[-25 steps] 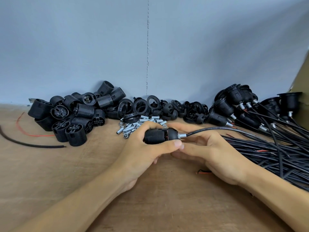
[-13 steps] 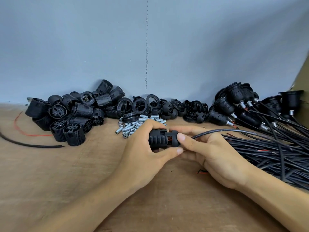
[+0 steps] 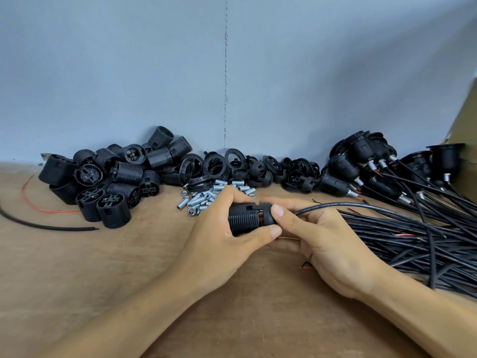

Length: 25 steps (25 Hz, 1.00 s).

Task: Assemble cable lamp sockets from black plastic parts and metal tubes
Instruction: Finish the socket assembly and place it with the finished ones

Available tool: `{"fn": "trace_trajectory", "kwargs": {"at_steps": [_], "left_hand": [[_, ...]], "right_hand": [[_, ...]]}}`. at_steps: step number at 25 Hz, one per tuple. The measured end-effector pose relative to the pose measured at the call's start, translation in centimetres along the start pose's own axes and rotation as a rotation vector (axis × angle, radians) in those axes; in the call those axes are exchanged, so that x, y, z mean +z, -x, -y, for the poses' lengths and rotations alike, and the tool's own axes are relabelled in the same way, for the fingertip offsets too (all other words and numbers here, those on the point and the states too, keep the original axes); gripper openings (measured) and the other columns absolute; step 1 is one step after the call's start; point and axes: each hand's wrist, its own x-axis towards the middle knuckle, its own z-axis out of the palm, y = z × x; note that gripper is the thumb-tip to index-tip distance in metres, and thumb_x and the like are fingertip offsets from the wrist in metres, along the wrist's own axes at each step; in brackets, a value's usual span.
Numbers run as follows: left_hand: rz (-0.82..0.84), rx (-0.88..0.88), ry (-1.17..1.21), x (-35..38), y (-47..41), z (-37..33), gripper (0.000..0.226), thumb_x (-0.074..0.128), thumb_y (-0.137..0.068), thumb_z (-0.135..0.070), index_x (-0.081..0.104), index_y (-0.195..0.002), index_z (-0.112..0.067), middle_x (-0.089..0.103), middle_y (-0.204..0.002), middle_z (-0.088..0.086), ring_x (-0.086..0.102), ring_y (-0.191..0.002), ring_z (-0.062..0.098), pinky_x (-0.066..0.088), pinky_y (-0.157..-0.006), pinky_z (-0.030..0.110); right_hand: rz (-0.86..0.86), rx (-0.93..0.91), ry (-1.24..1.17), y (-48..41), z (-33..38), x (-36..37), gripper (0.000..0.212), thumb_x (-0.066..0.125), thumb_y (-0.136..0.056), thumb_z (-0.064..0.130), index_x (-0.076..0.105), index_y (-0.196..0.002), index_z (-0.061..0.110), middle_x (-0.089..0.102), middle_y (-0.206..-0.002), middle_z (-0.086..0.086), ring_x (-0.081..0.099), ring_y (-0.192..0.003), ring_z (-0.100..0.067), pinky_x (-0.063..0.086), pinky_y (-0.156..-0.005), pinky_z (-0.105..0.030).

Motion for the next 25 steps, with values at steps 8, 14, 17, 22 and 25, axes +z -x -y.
{"fn": "trace_trajectory", "kwargs": {"at_steps": [8,14,17,22,25], "left_hand": [[-0.108,0.025,-0.046,0.7,0.0,0.1,0.036,0.082,-0.065,-0.047,0.055,-0.088,-0.04,0.072,-0.085,-0.011,0.069,-0.078,0.009,0.057,-0.067,0.029],[-0.207,0.066,0.035,1.0,-0.1,-0.4,0.036,0.077,-0.063,-0.019,0.055,-0.086,-0.035,0.069,-0.079,-0.011,0.066,-0.068,0.007,0.049,-0.059,0.016],[-0.22,0.081,0.091,1.1,0.1,-1.0,0.039,0.075,-0.062,-0.013,0.054,-0.087,-0.034,0.069,-0.076,-0.011,0.064,-0.063,0.003,0.048,-0.057,0.013],[-0.211,0.07,0.122,1.2,0.3,-1.4,0.039,0.078,-0.063,-0.013,0.056,-0.091,-0.028,0.069,-0.075,-0.007,0.065,-0.066,0.006,0.051,-0.06,0.017],[-0.199,0.043,0.174,1.2,0.1,-1.6,0.041,0.079,-0.061,-0.014,0.058,-0.094,-0.024,0.072,-0.08,-0.004,0.069,-0.071,0.011,0.055,-0.064,0.021]], "right_hand": [[-0.005,0.048,-0.005,-0.2,-0.4,0.3,0.035,0.068,-0.089,0.028,0.072,-0.116,0.006,0.073,-0.112,-0.019,0.069,-0.112,-0.03,0.057,-0.093,-0.038],[0.167,0.189,-0.18,-0.4,0.2,0.9,0.042,0.058,-0.099,0.028,0.064,-0.124,-0.004,0.067,-0.128,-0.019,0.065,-0.117,-0.024,0.055,-0.094,-0.034],[0.218,0.216,-0.283,-0.4,0.3,1.2,0.045,0.057,-0.1,0.026,0.059,-0.13,-0.007,0.062,-0.134,-0.021,0.06,-0.125,-0.028,0.051,-0.102,-0.039],[0.259,0.263,-0.33,-0.3,0.7,1.3,0.048,0.057,-0.098,0.026,0.057,-0.132,-0.008,0.06,-0.137,-0.021,0.057,-0.13,-0.03,0.047,-0.109,-0.043],[0.241,0.275,-0.386,-0.2,0.9,1.6,0.049,0.059,-0.096,0.025,0.057,-0.132,-0.008,0.059,-0.137,-0.022,0.055,-0.131,-0.031,0.046,-0.109,-0.042]]}}
